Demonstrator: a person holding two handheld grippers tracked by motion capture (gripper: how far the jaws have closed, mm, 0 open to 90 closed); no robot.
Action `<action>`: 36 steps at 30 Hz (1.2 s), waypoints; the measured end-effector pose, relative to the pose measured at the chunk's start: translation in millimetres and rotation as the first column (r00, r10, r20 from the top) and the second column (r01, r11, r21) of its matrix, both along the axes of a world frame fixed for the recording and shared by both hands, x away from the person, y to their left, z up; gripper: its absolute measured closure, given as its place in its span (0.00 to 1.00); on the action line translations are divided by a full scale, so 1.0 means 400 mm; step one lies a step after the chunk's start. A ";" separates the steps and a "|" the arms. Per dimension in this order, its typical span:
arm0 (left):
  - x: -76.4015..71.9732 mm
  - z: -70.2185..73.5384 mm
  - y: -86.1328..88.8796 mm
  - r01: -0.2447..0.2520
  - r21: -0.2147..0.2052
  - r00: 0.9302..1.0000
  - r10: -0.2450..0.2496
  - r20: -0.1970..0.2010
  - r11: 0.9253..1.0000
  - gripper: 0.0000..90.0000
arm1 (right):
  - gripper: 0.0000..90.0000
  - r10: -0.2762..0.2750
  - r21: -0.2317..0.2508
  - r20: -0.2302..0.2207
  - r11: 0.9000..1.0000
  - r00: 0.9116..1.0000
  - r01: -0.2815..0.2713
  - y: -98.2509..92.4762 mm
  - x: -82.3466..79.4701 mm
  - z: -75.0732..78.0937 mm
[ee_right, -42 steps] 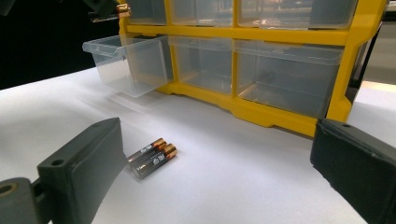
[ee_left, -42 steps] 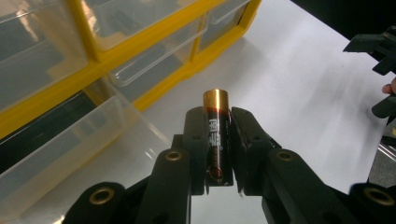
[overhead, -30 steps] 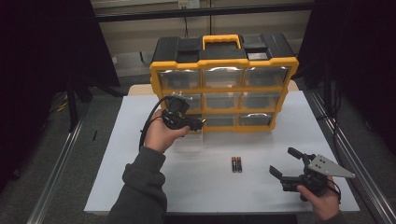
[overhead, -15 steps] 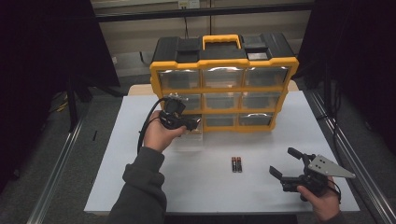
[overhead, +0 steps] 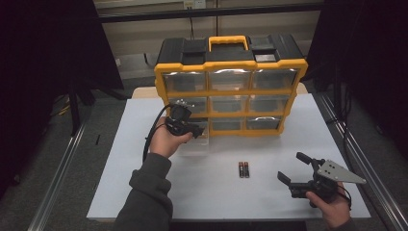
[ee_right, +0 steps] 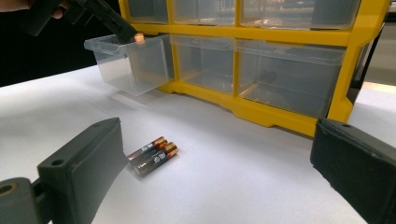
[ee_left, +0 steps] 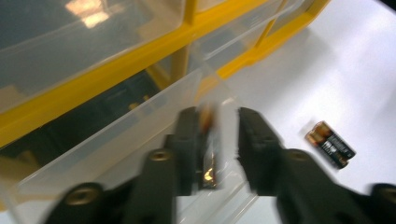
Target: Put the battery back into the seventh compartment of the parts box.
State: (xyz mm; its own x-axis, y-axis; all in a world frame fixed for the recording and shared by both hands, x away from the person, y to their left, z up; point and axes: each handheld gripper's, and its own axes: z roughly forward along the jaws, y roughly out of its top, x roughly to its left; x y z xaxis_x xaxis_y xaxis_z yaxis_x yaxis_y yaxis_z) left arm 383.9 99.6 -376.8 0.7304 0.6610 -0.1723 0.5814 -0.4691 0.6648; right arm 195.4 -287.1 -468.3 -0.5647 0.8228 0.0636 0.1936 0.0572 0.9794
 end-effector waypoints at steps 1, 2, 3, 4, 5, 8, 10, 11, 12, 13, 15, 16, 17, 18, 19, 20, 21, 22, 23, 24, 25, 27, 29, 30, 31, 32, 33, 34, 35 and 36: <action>0.000 0.002 0.002 0.013 0.011 1.000 -0.013 0.003 1.000 0.71 | 0.03 0.000 0.000 -0.001 1.000 1.000 0.000 0.000 0.000 0.000; 0.000 0.003 0.002 0.012 0.002 1.000 -0.012 0.010 1.000 0.69 | 0.03 0.002 -0.003 0.001 1.000 1.000 -0.002 -0.001 0.000 0.000; -0.002 0.004 0.002 0.012 -0.010 1.000 -0.011 0.017 1.000 0.65 | 0.03 0.004 -0.004 0.000 1.000 1.000 -0.004 -0.001 0.000 0.000; -0.004 0.008 0.003 0.018 0.002 1.000 -0.018 0.019 1.000 0.64 | 0.03 0.003 -0.003 0.001 1.000 1.000 -0.003 0.000 0.000 0.000; -0.006 0.009 0.004 0.015 0.002 1.000 -0.015 0.020 1.000 0.64 | 0.03 0.004 -0.004 0.001 1.000 1.000 -0.004 0.000 0.000 0.000; -0.013 0.015 0.003 0.034 -0.020 0.999 -0.033 0.026 0.999 0.57 | 0.03 0.004 -0.003 0.000 1.000 1.000 -0.004 0.000 0.000 0.000; -0.020 0.020 0.000 0.038 -0.033 0.999 -0.037 0.027 0.999 0.49 | 0.03 0.004 -0.005 0.001 1.000 1.000 -0.004 0.000 0.000 0.000; -0.024 0.018 -0.004 0.034 -0.048 0.999 -0.032 0.043 0.998 0.45 | 0.03 0.003 -0.004 0.000 1.000 1.000 -0.003 0.000 0.000 0.000; -0.031 0.021 -0.009 0.029 -0.061 0.999 -0.026 0.042 0.998 0.43 | 0.03 0.005 -0.003 -0.001 1.000 1.000 -0.005 0.001 0.001 0.000; -0.034 0.020 -0.012 0.034 -0.076 0.999 -0.030 0.043 0.997 0.40 | 0.03 0.006 -0.004 -0.002 1.000 1.000 -0.006 0.001 0.001 -0.001; -0.045 0.025 -0.021 0.060 -0.080 0.997 -0.057 0.051 0.995 0.35 | 0.03 0.003 -0.005 -0.001 1.000 1.000 -0.003 0.000 0.000 0.000; -0.048 0.027 -0.023 0.073 -0.074 0.996 -0.069 0.052 0.995 0.32 | 0.03 0.002 -0.005 0.000 1.000 1.000 -0.002 0.000 0.000 0.000; -0.054 0.029 -0.027 0.090 -0.068 0.995 -0.086 0.053 0.994 0.31 | 0.03 0.003 -0.004 0.000 1.000 1.000 -0.003 -0.001 0.000 0.000; -0.058 0.031 -0.032 0.102 -0.071 0.994 -0.098 0.056 0.992 0.29 | 0.03 -0.001 0.001 -0.005 1.000 1.000 0.001 0.000 0.000 0.000; -0.064 0.034 -0.036 0.116 -0.073 0.992 -0.111 0.059 0.991 0.28 | 0.03 -0.002 0.001 -0.008 1.000 1.000 0.002 0.000 -0.001 0.000; -0.068 0.036 -0.040 0.129 -0.074 0.990 -0.125 0.064 0.989 0.27 | 0.03 0.000 0.000 -0.008 1.000 1.000 0.000 0.000 -0.001 -0.001; -0.073 0.038 -0.046 0.143 -0.082 0.988 -0.138 0.066 0.986 0.26 | 0.03 0.000 -0.002 -0.007 1.000 1.000 0.000 0.000 0.000 -0.001; -0.077 0.039 -0.051 0.154 -0.087 0.986 -0.148 0.070 0.984 0.25 | 0.03 0.003 -0.003 -0.004 1.000 1.000 -0.003 0.001 0.000 0.000; -0.081 0.040 -0.056 0.166 -0.089 0.984 -0.160 0.075 0.982 0.25 | 0.03 0.008 0.000 -0.007 1.000 1.000 -0.008 0.002 0.000 0.000; -0.085 0.041 -0.061 0.179 -0.089 0.982 -0.173 0.076 0.980 0.24 | 0.03 0.004 0.000 -0.007 1.000 1.000 -0.004 0.002 0.000 0.000; -0.090 0.042 -0.066 0.185 -0.086 0.981 -0.179 0.071 0.979 0.23 | 0.03 0.006 -0.001 -0.008 1.000 1.000 -0.006 0.002 0.000 0.000; -0.097 0.038 -0.079 0.207 -0.093 0.977 -0.201 0.067 0.974 0.22 | 0.03 0.008 0.000 -0.008 1.000 1.000 -0.008 0.002 0.000 0.000; -0.103 0.036 -0.088 0.228 -0.086 0.972 -0.222 0.070 0.970 0.22 | 0.03 0.008 -0.001 -0.008 1.000 1.000 -0.008 0.001 0.000 -0.001; -0.107 0.034 -0.094 0.240 -0.074 0.969 -0.235 0.070 0.968 0.21 | 0.03 0.006 -0.002 -0.008 1.000 1.000 -0.006 0.001 0.000 -0.001; -0.108 0.030 -0.099 0.246 -0.087 0.968 -0.240 0.071 0.965 0.21 | 0.03 0.006 -0.001 -0.011 1.000 1.000 -0.006 0.002 0.000 -0.001; -0.111 0.027 -0.104 0.253 -0.086 0.966 -0.247 0.070 0.964 0.21 | 0.03 0.006 -0.002 -0.010 1.000 1.000 -0.006 0.002 0.000 -0.001; -0.113 0.021 -0.110 0.262 -0.081 0.964 -0.256 0.069 0.962 0.21 | 0.03 0.009 -0.004 -0.011 1.000 1.000 -0.009 0.001 -0.001 -0.001; -0.114 0.015 -0.115 0.266 -0.089 0.963 -0.261 0.067 0.960 0.21 | 0.03 0.010 -0.007 -0.007 1.000 1.000 -0.010 0.002 0.000 0.000; -0.116 0.013 -0.118 0.266 -0.082 0.963 -0.261 0.062 0.960 0.21 | 0.03 0.010 -0.006 -0.007 1.000 1.000 -0.010 0.002 0.000 0.000; -0.118 0.006 -0.125 0.275 -0.091 0.961 -0.271 0.061 0.957 0.20 | 0.03 0.009 -0.005 -0.010 1.000 1.000 -0.009 0.002 -0.001 0.000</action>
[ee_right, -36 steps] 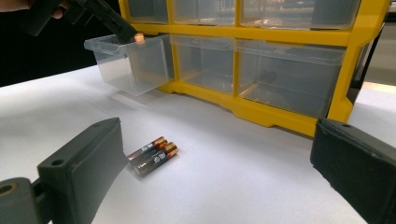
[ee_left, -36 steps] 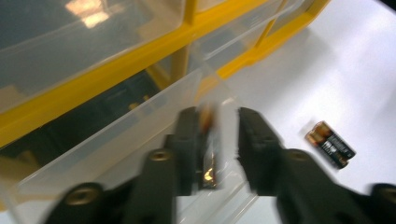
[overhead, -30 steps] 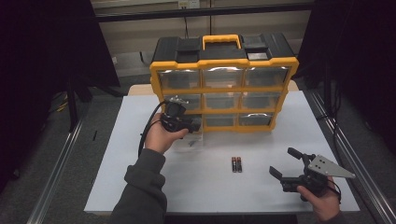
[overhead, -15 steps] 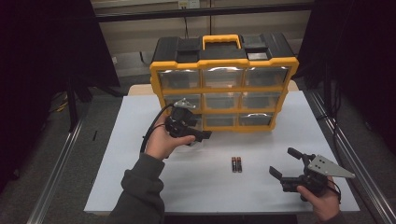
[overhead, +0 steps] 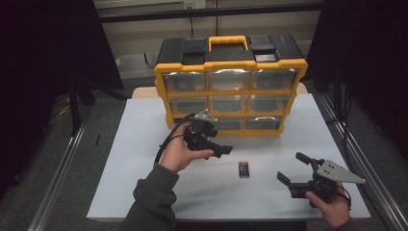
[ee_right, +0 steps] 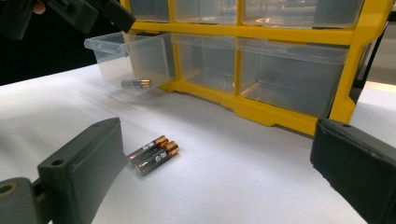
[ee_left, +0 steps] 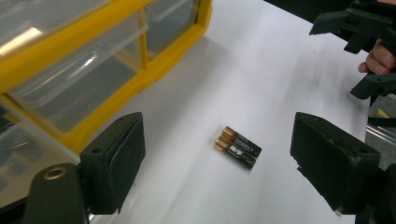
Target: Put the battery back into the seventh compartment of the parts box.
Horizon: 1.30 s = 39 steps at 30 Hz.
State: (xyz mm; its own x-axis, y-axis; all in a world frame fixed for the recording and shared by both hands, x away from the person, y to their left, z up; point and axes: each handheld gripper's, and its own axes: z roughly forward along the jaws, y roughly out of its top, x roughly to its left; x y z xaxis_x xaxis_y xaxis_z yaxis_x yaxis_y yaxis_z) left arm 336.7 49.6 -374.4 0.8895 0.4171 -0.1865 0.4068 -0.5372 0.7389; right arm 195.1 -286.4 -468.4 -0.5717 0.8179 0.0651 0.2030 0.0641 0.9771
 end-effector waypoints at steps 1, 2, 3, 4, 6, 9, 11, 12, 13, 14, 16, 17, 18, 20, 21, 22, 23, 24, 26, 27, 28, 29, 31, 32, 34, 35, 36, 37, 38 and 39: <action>-0.002 -0.003 -0.004 0.002 0.003 1.000 -0.002 -0.004 1.000 0.20 | 0.03 0.000 0.000 0.000 1.000 1.000 0.000 0.000 0.000 0.000; -0.003 -0.008 -0.008 0.012 0.000 1.000 -0.012 -0.004 1.000 0.19 | 0.03 -0.001 0.001 -0.001 1.000 1.000 0.001 0.000 0.000 0.000; -0.004 -0.012 -0.012 0.018 0.002 1.000 -0.018 -0.002 1.000 0.19 | 0.03 -0.001 0.001 -0.002 1.000 1.000 0.001 -0.001 0.000 0.000; -0.008 -0.014 -0.016 0.012 0.007 1.000 -0.012 -0.006 1.000 0.19 | 0.03 -0.001 0.001 -0.002 1.000 1.000 0.001 -0.001 0.000 -0.001; -0.009 -0.023 -0.023 0.027 -0.003 1.000 -0.027 -0.004 1.000 0.18 | 0.03 -0.001 0.002 -0.004 1.000 1.000 0.001 0.000 0.000 -0.001; -0.016 -0.035 -0.033 0.028 -0.007 1.000 -0.028 -0.012 1.000 0.17 | 0.03 0.002 0.000 -0.001 1.000 1.000 -0.002 0.000 0.000 -0.001; -0.018 -0.044 -0.040 0.045 0.003 0.999 -0.045 -0.016 0.999 0.16 | 0.03 0.001 0.000 -0.002 1.000 1.000 -0.001 0.001 0.000 -0.001; -0.023 -0.051 -0.045 0.042 0.000 0.999 -0.042 -0.028 0.999 0.15 | 0.03 0.001 0.000 -0.002 1.000 1.000 -0.001 0.001 0.000 -0.001; -0.025 -0.055 -0.049 0.044 0.005 0.998 -0.044 -0.033 0.999 0.14 | 0.03 0.001 0.000 -0.002 1.000 1.000 -0.001 0.001 0.000 -0.002; -0.026 -0.058 -0.051 0.044 0.003 0.998 -0.044 -0.037 0.999 0.14 | 0.03 -0.002 0.001 -0.003 1.000 1.000 0.002 0.001 0.000 -0.002; -0.029 -0.066 -0.058 0.050 0.015 0.998 -0.049 -0.035 0.999 0.13 | 0.03 -0.002 0.001 -0.002 1.000 1.000 0.002 0.001 0.000 -0.001; -0.032 -0.068 -0.060 0.040 0.015 0.999 -0.040 -0.037 0.999 0.13 | 0.03 -0.001 0.000 -0.001 1.000 1.000 0.001 0.001 0.001 -0.001; -0.032 -0.071 -0.061 0.059 0.030 0.998 -0.058 -0.028 0.998 0.13 | 0.03 -0.001 0.001 -0.002 1.000 1.000 0.001 0.001 0.000 -0.001; -0.038 -0.079 -0.069 0.061 0.028 0.998 -0.060 -0.028 0.998 0.13 | 0.03 -0.001 0.002 -0.002 1.000 1.000 0.001 0.001 0.000 -0.001; -0.041 -0.083 -0.072 0.061 0.034 0.998 -0.060 -0.024 0.998 0.13 | 0.03 0.002 -0.001 -0.002 1.000 1.000 -0.002 0.001 0.000 -0.001; -0.043 -0.088 -0.075 0.064 0.031 0.998 -0.064 -0.023 0.997 0.12 | 0.03 0.004 0.001 -0.001 1.000 1.000 -0.004 0.001 0.001 -0.001; -0.046 -0.093 -0.079 0.066 0.038 0.998 -0.065 -0.023 0.997 0.12 | 0.03 0.004 0.002 -0.003 1.000 1.000 -0.004 0.001 0.000 -0.001; -0.048 -0.098 -0.082 0.068 0.042 0.998 -0.067 -0.022 0.997 0.11 | 0.03 0.004 0.002 -0.003 1.000 1.000 -0.004 0.001 0.000 -0.001; -0.052 -0.107 -0.086 0.072 0.050 0.997 -0.071 -0.021 0.996 0.10 | 0.03 0.001 0.001 -0.004 1.000 1.000 -0.001 0.000 0.000 -0.001; -0.052 -0.112 -0.089 0.080 0.062 0.997 -0.079 -0.017 0.995 0.10 | 0.03 0.001 0.002 -0.004 1.000 1.000 -0.001 0.000 0.000 -0.001; -0.054 -0.120 -0.093 0.082 0.071 0.997 -0.081 -0.012 0.994 0.10 | 0.03 0.001 0.002 -0.003 1.000 1.000 -0.001 0.000 0.000 -0.001; -0.056 -0.123 -0.094 0.083 0.078 0.997 -0.082 -0.015 0.994 0.10 | 0.03 0.001 0.001 -0.003 1.000 1.000 -0.001 0.000 0.000 -0.001; -0.061 -0.133 -0.100 0.070 0.068 0.997 -0.070 -0.016 0.995 0.12 | 0.03 0.001 0.000 -0.002 1.000 1.000 -0.001 0.000 0.000 -0.001; -0.061 -0.137 -0.102 0.073 0.070 0.997 -0.072 -0.010 0.995 0.13 | 0.03 0.002 0.001 -0.003 1.000 1.000 -0.002 -0.001 0.000 -0.001; -0.064 -0.146 -0.107 0.064 0.068 0.998 -0.063 -0.005 0.996 0.19 | 0.03 0.001 0.000 -0.003 1.000 1.000 -0.001 -0.001 -0.001 -0.001; -0.067 -0.148 -0.108 0.055 0.087 0.998 -0.054 -0.010 0.995 0.22 | 0.03 -0.001 0.001 -0.002 1.000 1.000 0.001 -0.001 -0.001 -0.001; -0.068 -0.155 -0.111 0.038 0.072 0.999 -0.038 -0.002 0.997 0.25 | 0.03 -0.002 0.002 -0.002 1.000 1.000 0.002 -0.001 -0.001 -0.001; -0.069 -0.161 -0.111 0.023 0.066 1.000 -0.023 -0.003 0.998 0.28 | 0.03 -0.001 0.003 -0.001 1.000 1.000 0.001 -0.001 -0.001 0.000; -0.069 -0.166 -0.112 0.022 0.066 1.000 -0.022 0.004 0.998 0.30 | 0.03 0.002 0.004 -0.002 1.000 1.000 -0.002 0.000 0.000 0.000; -0.071 -0.174 -0.116 0.003 0.063 1.000 -0.004 0.020 0.998 0.33 | 0.03 0.002 0.005 -0.002 1.000 1.000 -0.002 0.000 0.000 0.000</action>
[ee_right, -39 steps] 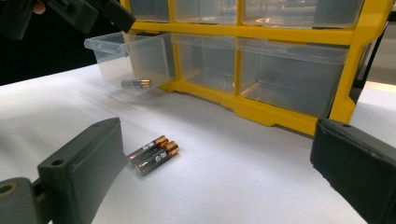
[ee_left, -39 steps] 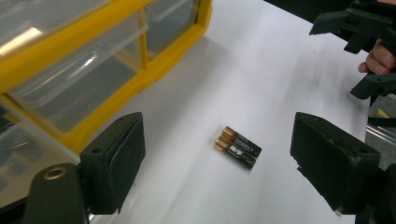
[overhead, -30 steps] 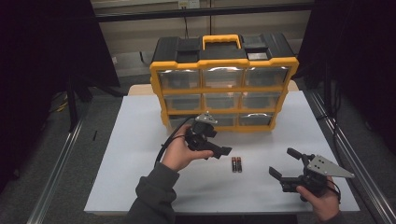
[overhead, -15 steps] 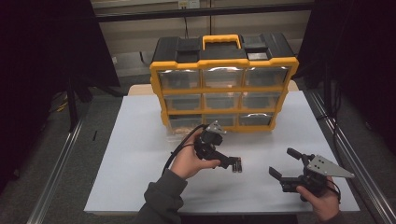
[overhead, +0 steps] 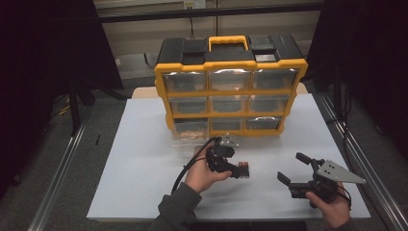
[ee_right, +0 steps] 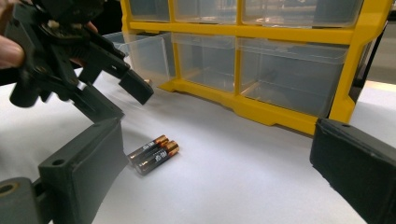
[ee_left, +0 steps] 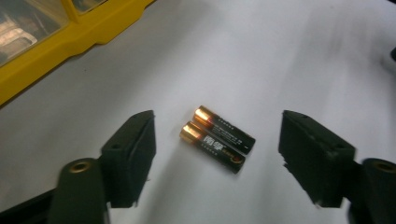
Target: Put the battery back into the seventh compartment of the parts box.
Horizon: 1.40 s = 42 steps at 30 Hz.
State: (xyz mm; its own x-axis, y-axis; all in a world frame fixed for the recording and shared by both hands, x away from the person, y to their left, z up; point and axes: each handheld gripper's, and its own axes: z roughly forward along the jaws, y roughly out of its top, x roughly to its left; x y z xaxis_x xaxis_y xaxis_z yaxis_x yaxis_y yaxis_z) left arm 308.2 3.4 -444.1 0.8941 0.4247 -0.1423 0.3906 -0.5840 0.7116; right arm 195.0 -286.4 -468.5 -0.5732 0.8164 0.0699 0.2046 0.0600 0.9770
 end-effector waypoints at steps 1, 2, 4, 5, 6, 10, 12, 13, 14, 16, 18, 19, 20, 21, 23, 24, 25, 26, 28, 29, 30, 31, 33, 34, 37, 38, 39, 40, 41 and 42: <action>0.000 -0.005 -0.003 -0.005 0.016 1.000 0.005 0.000 1.000 0.33 | 0.03 -0.003 0.000 0.002 1.000 1.000 0.003 -0.001 0.000 0.000; -0.003 -0.012 -0.006 -0.021 0.016 1.000 0.021 0.011 1.000 0.33 | 0.03 -0.003 -0.001 0.003 1.000 1.000 0.003 -0.001 0.000 0.000; 0.000 -0.016 -0.007 -0.018 0.040 1.000 0.018 0.016 0.999 0.38 | 0.03 -0.001 0.000 0.002 1.000 1.000 0.001 -0.001 0.001 0.000; 0.001 -0.019 -0.008 -0.019 0.044 1.000 0.019 -0.005 0.999 0.38 | 0.03 0.000 0.000 0.003 1.000 1.000 0.000 -0.001 0.001 0.000; 0.001 -0.024 -0.010 -0.028 0.032 1.000 0.028 -0.005 0.999 0.39 | 0.03 -0.003 -0.001 0.005 1.000 1.000 0.003 -0.001 0.000 0.001; 0.005 -0.047 -0.017 -0.031 0.074 1.000 0.031 0.003 0.997 0.46 | 0.04 -0.002 -0.003 0.009 1.000 1.000 0.002 -0.002 0.000 0.001; 0.006 -0.055 -0.023 -0.025 0.078 1.000 0.025 -0.003 0.997 0.47 | 0.04 -0.001 -0.003 0.009 1.000 1.000 0.001 -0.002 0.001 0.001; 0.004 -0.055 -0.025 -0.028 0.084 0.999 0.029 -0.016 0.996 0.49 | 0.04 -0.002 -0.002 0.010 1.000 1.000 0.002 -0.002 0.000 0.001; 0.002 -0.056 -0.029 -0.033 0.086 0.999 0.034 -0.012 0.996 0.51 | 0.04 -0.005 0.002 0.007 1.000 1.000 0.005 -0.001 -0.001 0.001; 0.000 -0.058 -0.033 -0.032 0.090 0.999 0.030 0.015 0.995 0.53 | 0.04 -0.006 0.003 0.009 1.000 1.000 0.006 -0.003 -0.001 0.002; 0.002 -0.059 -0.032 -0.007 0.099 1.000 0.008 -0.005 0.995 0.55 | 0.04 -0.008 0.006 0.003 1.000 1.000 0.008 -0.003 -0.002 0.002; 0.000 -0.060 -0.031 -0.021 0.097 1.000 0.023 -0.011 0.995 0.55 | 0.04 -0.008 0.005 0.001 1.000 1.000 0.008 -0.004 -0.002 0.002; 0.000 -0.062 -0.030 -0.028 0.087 0.999 0.030 -0.017 0.996 0.58 | 0.04 -0.008 0.006 0.001 1.000 1.000 0.008 -0.004 -0.002 0.002; 0.001 -0.063 -0.027 -0.032 0.087 0.999 0.034 -0.027 0.996 0.61 | 0.04 -0.008 0.007 0.001 1.000 1.000 0.008 -0.004 -0.002 0.002; -0.001 -0.065 -0.021 -0.053 0.094 0.998 0.055 -0.022 0.994 0.64 | 0.04 -0.007 0.007 0.001 1.000 1.000 0.007 -0.004 -0.002 0.003; 0.001 -0.065 -0.014 -0.047 0.103 0.998 0.050 -0.027 0.994 0.66 | 0.04 -0.007 0.006 0.001 1.000 1.000 0.007 -0.004 -0.002 0.003; -0.001 -0.066 -0.011 -0.065 0.097 0.997 0.068 -0.030 0.993 0.69 | 0.04 -0.004 0.005 0.001 1.000 1.000 0.004 -0.004 -0.002 0.003; -0.001 -0.066 -0.003 -0.057 0.114 0.997 0.061 -0.036 0.992 0.70 | 0.04 -0.006 0.007 0.005 1.000 1.000 0.006 -0.004 -0.002 0.003; -0.002 -0.069 0.007 -0.061 0.118 0.997 0.066 -0.036 0.991 0.73 | 0.04 -0.007 0.006 0.006 1.000 1.000 0.007 -0.005 -0.002 0.003; -0.003 -0.069 0.016 -0.066 0.116 0.996 0.072 -0.046 0.991 0.75 | 0.04 -0.005 0.005 0.004 1.000 1.000 0.005 -0.006 -0.003 0.003; -0.004 -0.069 0.018 -0.078 0.117 0.995 0.084 -0.045 0.990 0.77 | 0.04 -0.004 0.003 0.008 1.000 1.000 0.004 -0.006 -0.002 0.003; -0.003 -0.067 0.021 -0.071 0.128 0.996 0.077 -0.048 0.989 0.78 | 0.04 -0.004 0.003 0.008 1.000 1.000 0.004 -0.006 -0.002 0.003; -0.002 -0.066 0.022 -0.071 0.138 0.996 0.078 -0.049 0.988 0.82 | 0.04 -0.004 0.005 0.007 1.000 1.000 0.004 -0.005 -0.002 0.003; -0.003 -0.068 0.020 -0.078 0.137 0.996 0.084 -0.039 0.987 0.83 | 0.04 -0.004 0.005 0.005 1.000 1.000 0.004 -0.004 -0.002 0.003; -0.003 -0.068 0.019 -0.086 0.140 0.995 0.092 -0.037 0.986 0.86 | 0.04 -0.001 0.002 0.006 1.000 1.000 0.000 -0.004 -0.003 0.003; -0.003 -0.068 0.019 -0.086 0.142 0.995 0.092 -0.038 0.986 0.86 | 0.04 -0.001 0.002 0.006 1.000 1.000 0.001 -0.003 -0.003 0.003; -0.004 -0.067 0.018 -0.092 0.141 0.994 0.098 -0.038 0.986 0.86 | 0.04 -0.001 0.002 0.006 1.000 1.000 0.001 -0.004 -0.003 0.003; -0.005 -0.065 0.017 -0.098 0.152 0.994 0.105 -0.040 0.984 0.86 | 0.04 -0.001 0.003 0.006 1.000 1.000 0.001 -0.004 -0.003 0.003; -0.004 -0.064 0.016 -0.106 0.143 0.992 0.115 -0.058 0.984 0.86 | 0.04 -0.003 0.003 0.007 1.000 1.000 0.003 -0.004 -0.002 0.003; -0.002 -0.063 0.016 -0.108 0.143 0.991 0.118 -0.065 0.984 0.86 | 0.04 -0.002 0.004 0.003 1.000 1.000 0.002 -0.004 -0.003 0.003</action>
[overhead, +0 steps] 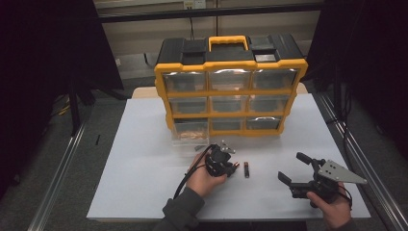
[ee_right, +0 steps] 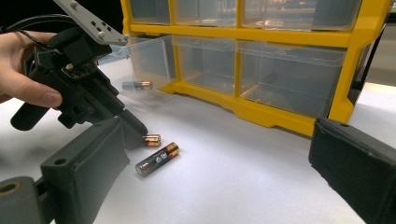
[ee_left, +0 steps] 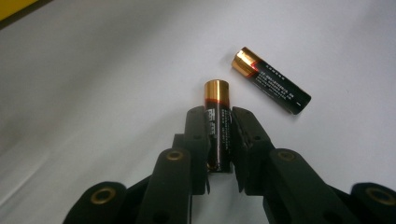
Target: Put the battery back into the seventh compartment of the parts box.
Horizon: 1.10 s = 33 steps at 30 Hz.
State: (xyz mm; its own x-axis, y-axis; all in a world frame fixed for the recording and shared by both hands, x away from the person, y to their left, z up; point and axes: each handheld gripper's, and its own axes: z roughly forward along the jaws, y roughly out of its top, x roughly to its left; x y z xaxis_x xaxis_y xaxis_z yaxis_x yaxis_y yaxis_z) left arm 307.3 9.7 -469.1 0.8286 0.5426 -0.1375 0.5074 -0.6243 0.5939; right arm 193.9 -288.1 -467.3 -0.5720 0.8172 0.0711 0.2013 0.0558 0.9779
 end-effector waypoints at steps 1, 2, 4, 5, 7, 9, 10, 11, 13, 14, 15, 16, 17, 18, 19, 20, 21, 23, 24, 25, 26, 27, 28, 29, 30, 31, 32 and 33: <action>0.001 0.003 0.000 0.002 0.011 1.000 -0.002 -0.007 1.000 0.86 | 0.04 0.000 0.000 0.001 1.000 1.000 0.000 0.000 0.001 0.000; 0.004 0.005 0.001 0.012 0.014 1.000 -0.011 -0.016 1.000 0.86 | 0.04 0.000 -0.002 0.000 1.000 1.000 0.000 0.000 0.001 0.000; 0.008 0.015 0.008 0.006 -0.009 1.000 -0.006 -0.026 1.000 0.86 | 0.04 0.000 -0.002 0.001 1.000 1.000 0.000 0.000 0.001 0.000; 0.011 0.020 0.012 -0.004 -0.032 1.000 0.003 -0.029 0.999 0.86 | 0.04 0.001 -0.002 0.000 1.000 1.000 -0.001 -0.001 0.001 0.000; 0.018 0.038 0.023 -0.008 -0.056 0.999 0.005 -0.039 0.998 0.86 | 0.04 -0.004 0.001 0.001 1.000 1.000 0.004 -0.001 0.002 -0.001; 0.020 0.054 0.030 -0.009 -0.070 0.998 0.005 -0.055 0.998 0.86 | 0.04 -0.007 0.002 0.002 1.000 1.000 0.007 -0.001 0.002 -0.001; 0.022 0.064 0.035 0.003 -0.069 0.998 -0.006 -0.056 0.998 0.86 | 0.04 -0.008 0.002 0.003 1.000 1.000 0.008 -0.001 0.002 -0.001; 0.024 0.073 0.037 0.008 -0.084 0.998 -0.013 -0.056 0.996 0.86 | 0.04 -0.003 0.000 0.002 1.000 1.000 0.003 -0.001 0.002 -0.001; 0.025 0.099 0.042 0.014 -0.088 0.998 -0.019 -0.056 0.996 0.86 | 0.04 -0.001 -0.003 0.005 1.000 1.000 0.001 -0.001 0.001 0.000; 0.026 0.107 0.042 0.014 -0.095 0.998 -0.019 -0.056 0.995 0.86 | 0.04 0.000 -0.003 0.004 1.000 1.000 0.000 -0.001 0.001 0.000; 0.028 0.117 0.045 0.018 -0.101 0.998 -0.024 -0.060 0.995 0.86 | 0.04 -0.001 -0.004 0.004 1.000 1.000 0.001 -0.001 0.001 0.000; 0.030 0.127 0.047 0.019 -0.110 0.998 -0.026 -0.061 0.994 0.86 | 0.04 -0.002 -0.002 0.006 1.000 1.000 0.002 -0.001 0.002 0.000; 0.032 0.137 0.049 0.022 -0.111 0.998 -0.029 -0.062 0.994 0.86 | 0.04 -0.003 -0.001 0.004 1.000 1.000 0.003 -0.001 0.001 0.000; 0.035 0.146 0.052 0.024 -0.114 0.998 -0.031 -0.062 0.993 0.86 | 0.04 -0.002 -0.002 0.005 1.000 1.000 0.002 -0.001 0.001 0.000; 0.038 0.155 0.055 0.028 -0.112 0.998 -0.034 -0.055 0.993 0.86 | 0.04 -0.001 -0.003 0.004 1.000 1.000 0.001 -0.002 0.001 0.000; 0.041 0.165 0.059 0.035 -0.111 0.998 -0.041 -0.049 0.993 0.86 | 0.04 -0.002 -0.003 0.006 1.000 1.000 0.002 -0.002 0.001 0.001; 0.042 0.174 0.060 0.017 -0.130 0.999 -0.023 -0.049 0.991 0.86 | 0.04 -0.003 -0.004 0.007 1.000 1.000 0.003 -0.002 0.001 0.001; 0.046 0.190 0.065 0.020 -0.122 0.999 -0.025 -0.044 0.992 0.86 | 0.04 -0.002 -0.002 0.004 1.000 1.000 0.002 -0.003 0.001 0.000; 0.048 0.200 0.068 0.014 -0.126 0.999 -0.018 -0.035 0.992 0.86 | 0.04 -0.002 -0.001 0.004 1.000 1.000 0.002 -0.003 0.001 0.000; 0.052 0.209 0.073 0.021 -0.117 0.999 -0.024 -0.030 0.993 0.86 | 0.04 -0.002 -0.003 0.009 1.000 1.000 0.002 -0.003 0.002 0.000; 0.052 0.214 0.074 0.012 -0.118 0.999 -0.015 -0.029 0.993 0.86 | 0.04 -0.002 -0.002 0.007 1.000 1.000 0.002 -0.003 0.002 0.000; 0.055 0.222 0.077 0.015 -0.113 1.000 -0.018 -0.026 0.993 0.86 | 0.04 -0.003 -0.001 0.004 1.000 1.000 0.003 -0.003 0.001 0.000; 0.057 0.227 0.079 0.015 -0.125 1.000 -0.017 -0.022 0.992 0.86 | 0.04 -0.004 0.001 0.001 1.000 1.000 0.004 -0.002 0.001 0.000; 0.058 0.235 0.081 0.008 -0.118 1.000 -0.011 -0.021 0.993 0.86 | 0.04 -0.003 0.001 0.002 1.000 1.000 0.003 -0.002 0.001 0.000; 0.061 0.242 0.085 0.011 -0.120 1.000 -0.014 -0.022 0.993 0.86 | 0.04 -0.005 0.001 0.001 1.000 1.000 0.005 -0.002 0.001 0.000; 0.063 0.247 0.087 0.008 -0.129 1.000 -0.011 -0.021 0.992 0.86 | 0.04 -0.008 0.002 0.005 1.000 1.000 0.008 -0.002 0.002 0.000; 0.064 0.251 0.089 0.003 -0.139 1.000 -0.007 -0.024 0.990 0.86 | 0.04 -0.009 0.002 0.005 1.000 1.000 0.009 -0.002 0.002 0.000; 0.067 0.256 0.093 0.012 -0.125 1.000 -0.014 -0.022 0.992 0.86 | 0.03 -0.011 0.005 0.000 1.000 1.000 0.011 -0.002 0.001 -0.001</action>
State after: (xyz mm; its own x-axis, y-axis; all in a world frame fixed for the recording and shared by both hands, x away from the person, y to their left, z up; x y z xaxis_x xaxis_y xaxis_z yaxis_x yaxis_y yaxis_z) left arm 333.9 46.7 -366.6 0.8313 0.5092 -0.2227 0.5143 -0.5529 0.6556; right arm 194.4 -288.9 -467.5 -0.5628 0.8232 0.0747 0.2016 0.0491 0.9782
